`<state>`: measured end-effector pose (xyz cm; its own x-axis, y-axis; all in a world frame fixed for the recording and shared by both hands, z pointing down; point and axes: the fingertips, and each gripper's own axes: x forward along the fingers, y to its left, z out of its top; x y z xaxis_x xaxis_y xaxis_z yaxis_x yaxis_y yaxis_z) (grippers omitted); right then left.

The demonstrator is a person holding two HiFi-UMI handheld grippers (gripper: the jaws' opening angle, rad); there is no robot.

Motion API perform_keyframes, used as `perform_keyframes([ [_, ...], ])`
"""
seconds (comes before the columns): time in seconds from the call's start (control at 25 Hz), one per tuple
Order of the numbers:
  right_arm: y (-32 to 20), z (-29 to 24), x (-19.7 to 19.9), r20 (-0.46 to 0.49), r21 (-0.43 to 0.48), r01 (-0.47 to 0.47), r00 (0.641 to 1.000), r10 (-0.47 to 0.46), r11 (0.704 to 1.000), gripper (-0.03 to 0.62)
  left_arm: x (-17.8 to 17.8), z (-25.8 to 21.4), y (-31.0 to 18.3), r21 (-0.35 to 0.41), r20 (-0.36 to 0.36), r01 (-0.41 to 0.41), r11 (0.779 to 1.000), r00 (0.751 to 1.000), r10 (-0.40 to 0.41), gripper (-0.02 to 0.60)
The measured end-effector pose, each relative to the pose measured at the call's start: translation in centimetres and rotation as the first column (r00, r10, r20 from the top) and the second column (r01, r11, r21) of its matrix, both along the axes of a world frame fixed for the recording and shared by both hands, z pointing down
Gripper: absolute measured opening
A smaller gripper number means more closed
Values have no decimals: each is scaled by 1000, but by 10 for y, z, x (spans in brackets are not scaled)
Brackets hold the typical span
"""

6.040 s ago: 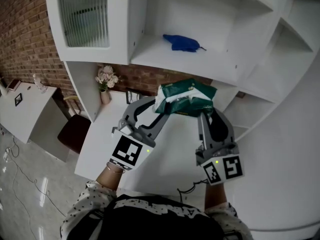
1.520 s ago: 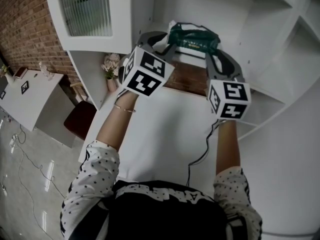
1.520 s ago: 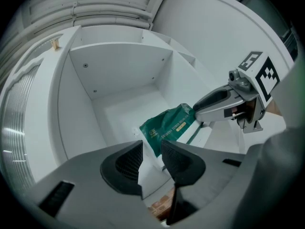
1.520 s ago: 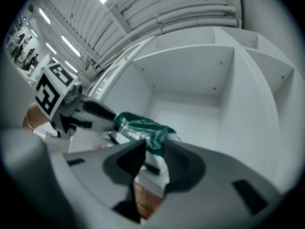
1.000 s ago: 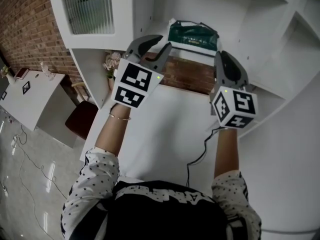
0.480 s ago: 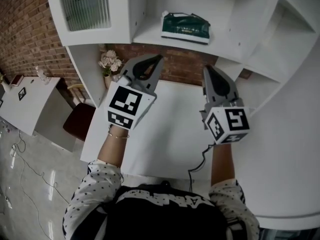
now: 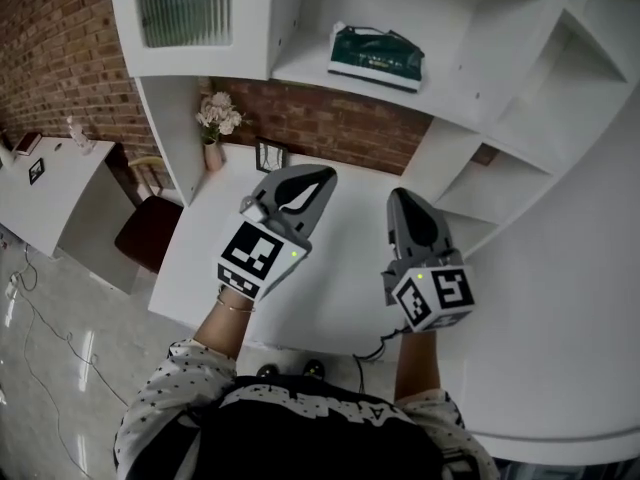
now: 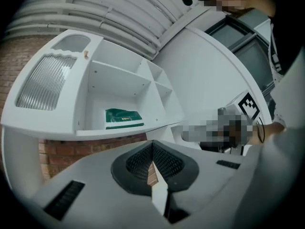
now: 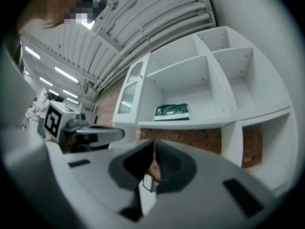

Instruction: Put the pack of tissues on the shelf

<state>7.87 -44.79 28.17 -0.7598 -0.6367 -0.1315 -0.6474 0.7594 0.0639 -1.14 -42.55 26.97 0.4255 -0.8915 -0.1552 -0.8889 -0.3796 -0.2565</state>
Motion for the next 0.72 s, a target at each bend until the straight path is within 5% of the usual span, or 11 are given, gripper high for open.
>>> perform_keyframes([
  [0.72, 34, 81, -6, 8, -126, 45, 999, -44, 991, 35, 10, 75, 27, -97, -89, -11, 995, 996, 2, 34],
])
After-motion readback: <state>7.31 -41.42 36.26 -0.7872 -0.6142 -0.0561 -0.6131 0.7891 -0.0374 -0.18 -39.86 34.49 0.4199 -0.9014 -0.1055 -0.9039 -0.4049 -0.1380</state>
